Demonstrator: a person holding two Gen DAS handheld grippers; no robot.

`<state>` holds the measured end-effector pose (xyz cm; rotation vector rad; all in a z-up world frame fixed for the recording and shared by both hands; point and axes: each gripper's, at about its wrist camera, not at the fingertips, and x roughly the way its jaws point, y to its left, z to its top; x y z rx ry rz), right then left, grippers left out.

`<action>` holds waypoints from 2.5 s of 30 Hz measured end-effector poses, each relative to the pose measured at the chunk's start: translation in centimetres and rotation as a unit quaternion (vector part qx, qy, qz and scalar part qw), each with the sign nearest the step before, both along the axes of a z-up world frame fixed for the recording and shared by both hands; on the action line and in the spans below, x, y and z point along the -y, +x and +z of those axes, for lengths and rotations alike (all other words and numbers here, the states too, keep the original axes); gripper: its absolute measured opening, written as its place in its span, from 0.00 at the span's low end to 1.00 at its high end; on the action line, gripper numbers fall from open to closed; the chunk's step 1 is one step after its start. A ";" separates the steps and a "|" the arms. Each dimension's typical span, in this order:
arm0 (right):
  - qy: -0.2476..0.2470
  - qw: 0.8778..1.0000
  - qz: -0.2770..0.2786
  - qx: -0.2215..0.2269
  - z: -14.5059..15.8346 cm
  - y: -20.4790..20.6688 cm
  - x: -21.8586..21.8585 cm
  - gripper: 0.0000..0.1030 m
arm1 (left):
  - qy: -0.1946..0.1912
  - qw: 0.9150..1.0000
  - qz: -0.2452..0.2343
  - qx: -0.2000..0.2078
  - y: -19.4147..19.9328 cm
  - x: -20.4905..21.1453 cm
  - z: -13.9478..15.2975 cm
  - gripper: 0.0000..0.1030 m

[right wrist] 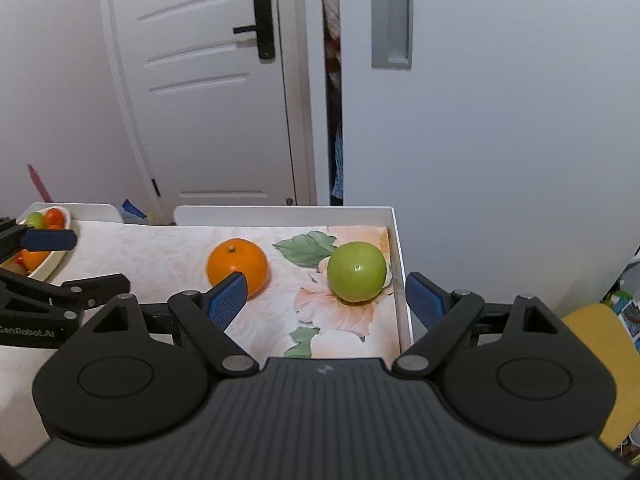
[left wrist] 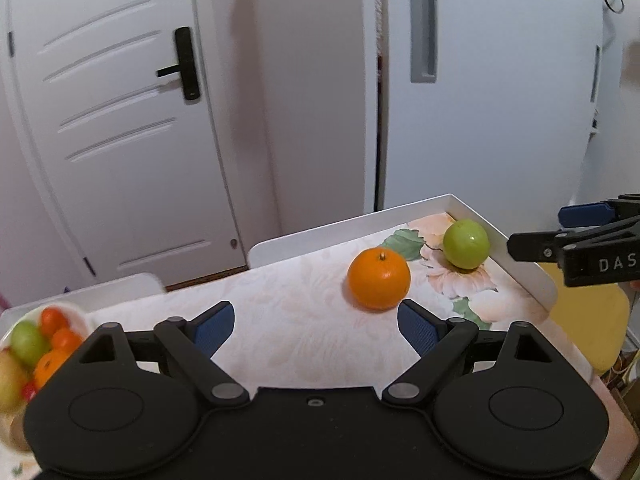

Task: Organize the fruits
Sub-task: 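Grasp the orange with the left tool while the right tool grasps the green apple, then carry the orange and green apple into the duck bowl and open both tools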

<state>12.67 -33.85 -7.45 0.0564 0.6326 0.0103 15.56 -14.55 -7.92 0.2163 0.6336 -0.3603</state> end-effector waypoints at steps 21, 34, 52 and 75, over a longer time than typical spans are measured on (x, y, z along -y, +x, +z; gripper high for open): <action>0.004 0.998 -0.045 -0.042 -4.3 7.5 0.4 0.95 | 0.029 0.992 -0.121 -0.029 8.5 5.5 -5.7 0.89; 0.001 0.998 -0.047 -0.051 -5.2 8.3 0.5 0.95 | 0.024 0.987 -0.150 -0.044 9.0 6.3 -6.8 0.64; -0.031 0.996 -0.056 -0.057 -6.4 9.6 -0.3 0.83 | 0.029 0.990 -0.129 -0.045 8.6 5.2 -6.6 0.64; -0.018 0.999 -0.007 -0.026 -1.6 8.9 -5.2 0.68 | 0.011 0.999 -0.046 -0.007 6.6 -1.5 -1.1 0.64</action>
